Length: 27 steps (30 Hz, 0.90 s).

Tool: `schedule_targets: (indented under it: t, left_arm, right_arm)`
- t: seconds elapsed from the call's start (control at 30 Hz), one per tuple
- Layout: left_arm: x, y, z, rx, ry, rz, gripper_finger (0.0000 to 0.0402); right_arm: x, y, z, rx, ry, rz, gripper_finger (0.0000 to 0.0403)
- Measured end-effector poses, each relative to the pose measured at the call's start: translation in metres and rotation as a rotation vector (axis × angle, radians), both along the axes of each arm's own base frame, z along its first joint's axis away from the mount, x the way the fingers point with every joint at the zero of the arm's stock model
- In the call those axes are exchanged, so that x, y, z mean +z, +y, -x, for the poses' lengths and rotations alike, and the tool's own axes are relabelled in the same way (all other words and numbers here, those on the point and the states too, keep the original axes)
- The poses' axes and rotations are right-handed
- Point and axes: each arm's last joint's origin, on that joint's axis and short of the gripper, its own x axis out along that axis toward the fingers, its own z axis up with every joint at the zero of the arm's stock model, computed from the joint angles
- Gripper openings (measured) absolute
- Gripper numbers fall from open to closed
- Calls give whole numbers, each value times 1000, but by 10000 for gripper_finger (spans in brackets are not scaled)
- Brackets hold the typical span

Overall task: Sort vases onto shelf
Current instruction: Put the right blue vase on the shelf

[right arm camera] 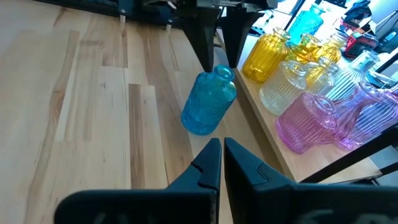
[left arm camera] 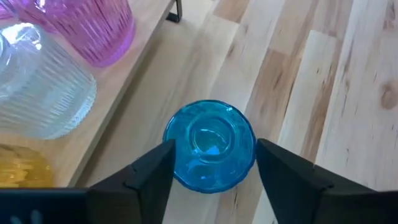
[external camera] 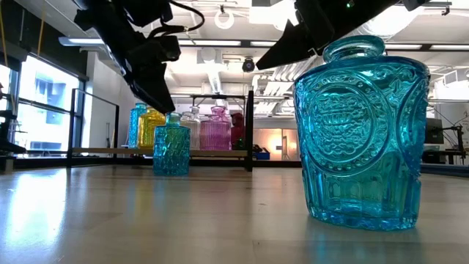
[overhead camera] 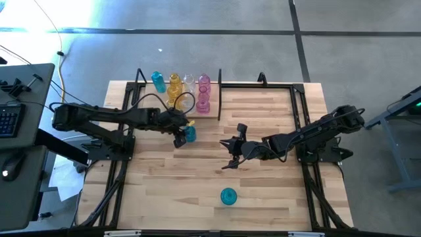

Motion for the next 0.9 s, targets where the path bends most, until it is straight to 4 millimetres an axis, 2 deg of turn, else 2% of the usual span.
schedule_targets:
  t: [0.13,0.33,0.67,0.77,0.9]
  left_arm:
    - [-1,1,-2,7,-7,-8,231]
    - [-2,5,-6,19,-24,-29,230]
    - [-20,6,-17,-9,27,-38,230]
    - [-19,6,-17,-9,26,-39,221]
    - [-18,6,-16,-10,23,-41,187]
  right_arm:
    - [0,0,0,-1,3,-1,0]
    - [-1,0,0,-1,5,0,0]
    - [-1,0,0,-1,5,-1,0]
    - [-1,0,0,-1,9,0,0]
    - [-1,0,0,-1,9,0,0]
